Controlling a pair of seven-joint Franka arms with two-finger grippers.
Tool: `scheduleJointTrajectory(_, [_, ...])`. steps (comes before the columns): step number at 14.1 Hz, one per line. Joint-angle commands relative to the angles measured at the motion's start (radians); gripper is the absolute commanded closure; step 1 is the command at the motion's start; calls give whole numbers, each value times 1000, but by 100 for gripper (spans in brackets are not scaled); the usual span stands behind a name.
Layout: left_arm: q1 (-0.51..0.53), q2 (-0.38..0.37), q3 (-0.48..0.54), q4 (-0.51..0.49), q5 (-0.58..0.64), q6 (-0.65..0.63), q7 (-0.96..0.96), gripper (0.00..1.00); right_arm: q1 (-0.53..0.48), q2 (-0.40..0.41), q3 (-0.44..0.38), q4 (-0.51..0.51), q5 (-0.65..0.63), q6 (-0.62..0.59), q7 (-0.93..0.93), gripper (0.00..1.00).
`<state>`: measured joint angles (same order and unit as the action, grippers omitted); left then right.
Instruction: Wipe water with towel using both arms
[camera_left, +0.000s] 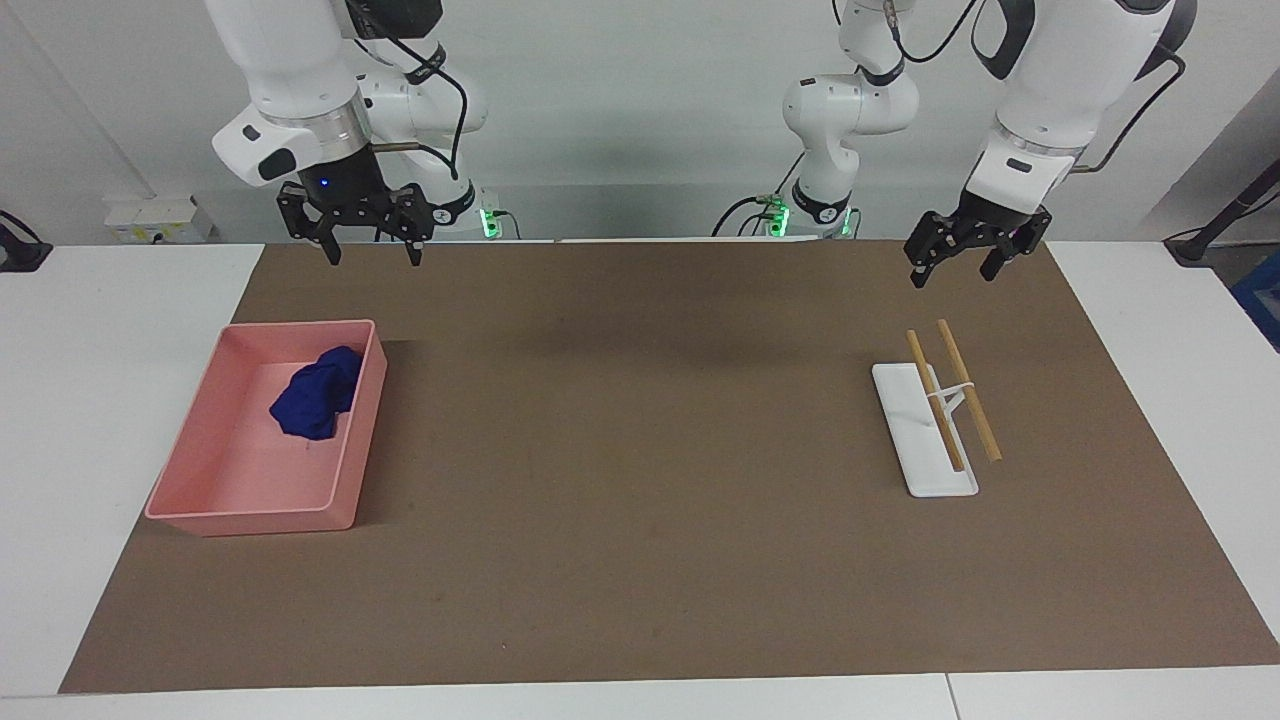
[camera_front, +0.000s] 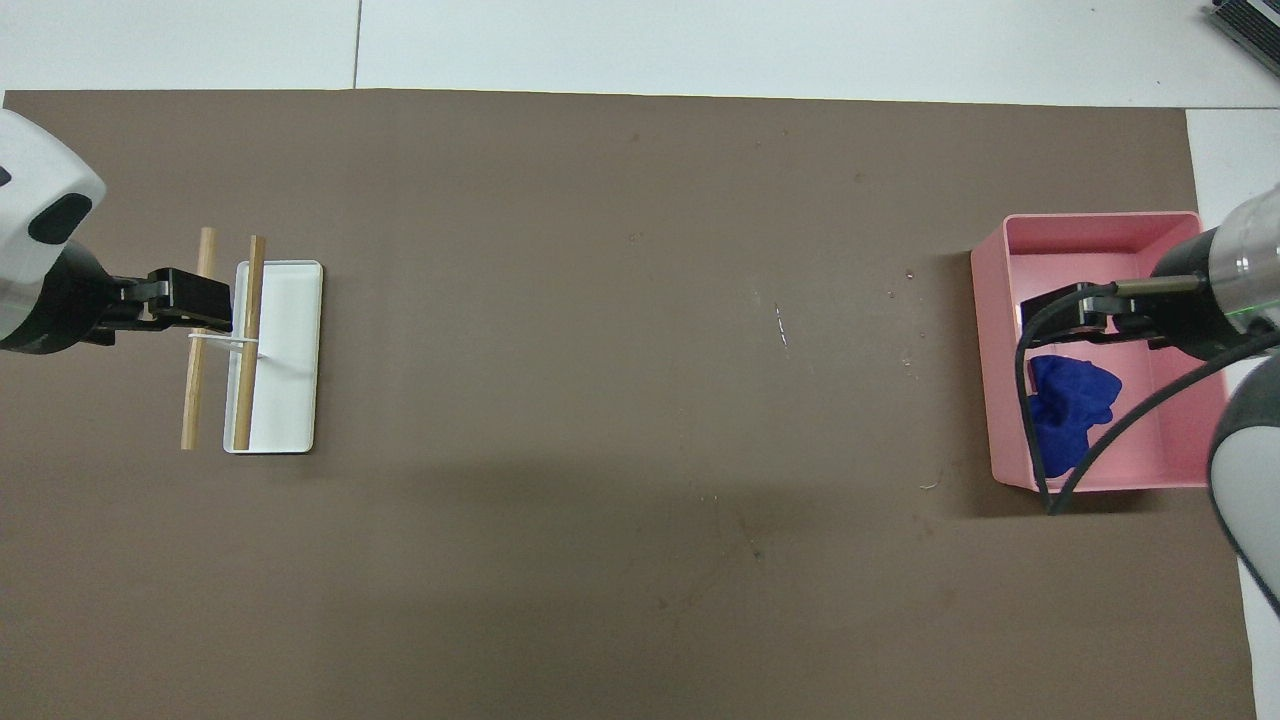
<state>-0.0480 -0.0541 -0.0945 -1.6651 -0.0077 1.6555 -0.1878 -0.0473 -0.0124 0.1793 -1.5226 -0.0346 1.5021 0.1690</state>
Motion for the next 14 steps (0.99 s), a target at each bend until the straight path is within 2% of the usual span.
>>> scheduleJointTrajectory(1, [-13,-23,9,-19,18,-3,8,0,-9,2,5,9,-4,-58,3,0])
scheduleJointTrajectory(3, [-13,-23,9,-19,18,-3,8,0,-9,-40,3,-39,1,-59,4,0])
scheduleJointTrajectory(14, [-13,-23,9,-21,18,-3,7,0,-13,-50,0,-73,22,-20,14,0])
